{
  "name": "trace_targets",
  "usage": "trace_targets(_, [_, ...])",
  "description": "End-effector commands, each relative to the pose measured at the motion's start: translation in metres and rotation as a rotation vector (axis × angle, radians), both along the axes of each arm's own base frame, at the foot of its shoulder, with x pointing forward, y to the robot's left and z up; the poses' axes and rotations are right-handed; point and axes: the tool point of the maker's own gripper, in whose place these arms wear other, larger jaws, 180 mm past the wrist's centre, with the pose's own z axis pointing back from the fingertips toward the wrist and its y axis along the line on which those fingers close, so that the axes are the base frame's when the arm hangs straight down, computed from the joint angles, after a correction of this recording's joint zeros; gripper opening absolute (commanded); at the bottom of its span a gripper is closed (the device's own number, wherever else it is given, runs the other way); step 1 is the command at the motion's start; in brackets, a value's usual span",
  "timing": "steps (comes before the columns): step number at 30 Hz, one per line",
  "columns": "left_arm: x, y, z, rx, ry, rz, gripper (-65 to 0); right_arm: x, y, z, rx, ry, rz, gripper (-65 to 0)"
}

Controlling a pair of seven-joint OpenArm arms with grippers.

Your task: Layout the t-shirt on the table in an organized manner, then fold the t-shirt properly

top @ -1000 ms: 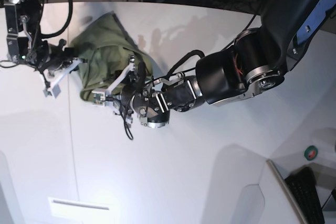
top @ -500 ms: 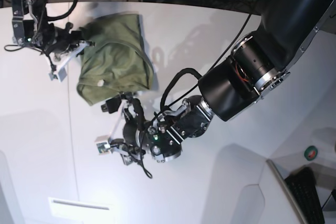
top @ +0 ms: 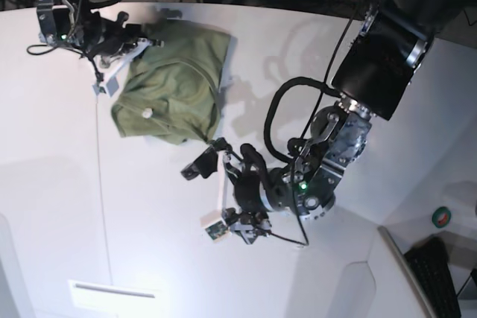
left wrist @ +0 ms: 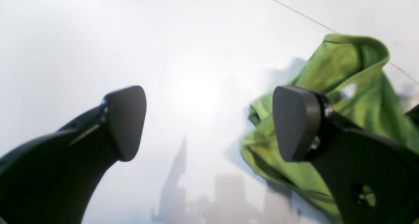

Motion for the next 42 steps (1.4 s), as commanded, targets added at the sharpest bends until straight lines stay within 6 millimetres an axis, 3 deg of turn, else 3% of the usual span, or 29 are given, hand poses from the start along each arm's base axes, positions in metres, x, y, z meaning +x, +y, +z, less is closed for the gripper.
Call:
trace_targets(1, [0.007, 0.003, 0.021, -0.043, -0.052, 0.007, -7.9, 0.006, -0.005, 0.005, -0.007, -0.031, 0.0, -65.0])
trace_targets(5, [-0.017, 0.033, 0.017, -0.043, -0.062, 0.041, -7.9, 0.005, -0.015, 0.005, -0.025, -0.029, -0.012, -65.0])
trace_targets(9, [-0.054, 0.079, 0.006, -0.007, -0.048, 0.098, -10.4, 0.001, -0.063, 0.011, -0.103, -0.041, -0.071, -65.0])
trace_targets(11, [-0.078, 0.106, 0.0, 0.024, -0.031, 0.13, -23.9, -0.003, -0.086, 0.024, -0.153, -0.071, -0.075, -65.0])
trace_targets(14, [-0.12, 0.142, -0.014, 0.068, 0.028, 0.19, -59.9, -0.008, -0.12, 0.053, -0.24, -0.137, -0.076, -65.0])
trace_targets(15, [-0.134, 0.152, -0.017, 0.078, 0.048, 0.212, -65.0, -0.014, -0.129, 0.062, -0.266, -0.148, -0.079, -65.0])
trace_targets(19, [-0.186, 0.174, -0.028, 0.107, 0.135, 0.267, -65.0, -0.045, -0.152, 0.084, -0.335, -0.139, -0.085, -65.0])
trace_targets(24, [-0.264, 0.182, -0.055, 0.146, 0.309, 0.277, -65.0, -0.13, -0.154, 0.076, -0.35, 0.05, -0.042, -65.0])
trace_targets(27, [-0.318, 0.18, -0.082, 0.205, 0.366, 0.212, -65.0, -0.172, -0.144, 0.07, -0.297, 0.131, 0.065, -65.0])
trace_targets(29, [-0.358, 0.171, -0.106, 0.215, 0.415, 0.156, -65.0, -0.198, -0.136, 0.058, -0.239, 0.193, 0.135, -65.0])
trace_targets(30, [-0.377, 0.168, -0.12, 0.217, 0.448, 0.138, -65.0, -0.216, -0.134, 0.047, -0.218, 0.243, 0.157, -65.0])
trace_targets(32, [-0.422, 0.165, -0.153, 0.209, 0.552, 0.142, -65.0, -0.232, -0.133, 0.018, -0.224, 0.308, 0.21, -65.0])
trace_targets(35, [-0.458, 0.156, -0.197, 0.165, 0.682, 0.209, -65.0, -0.273, -0.123, -0.04, -0.232, 0.412, 0.341, -65.0])
trace_targets(37, [-0.468, 0.147, -0.222, 0.132, 0.744, 0.257, -65.0, -0.296, -0.121, -0.073, -0.245, 0.471, 0.415, -65.0])
trace_targets(41, [-0.494, 0.149, -0.264, 0.101, 0.893, 0.412, -65.0, -0.33, -0.099, -0.127, -0.233, 0.535, 0.472, -65.0])
trace_targets(42, [-0.498, 0.153, -0.269, 0.107, 0.91, 0.457, -65.0, -0.328, -0.087, -0.137, -0.222, 0.51, 0.454, -65.0])
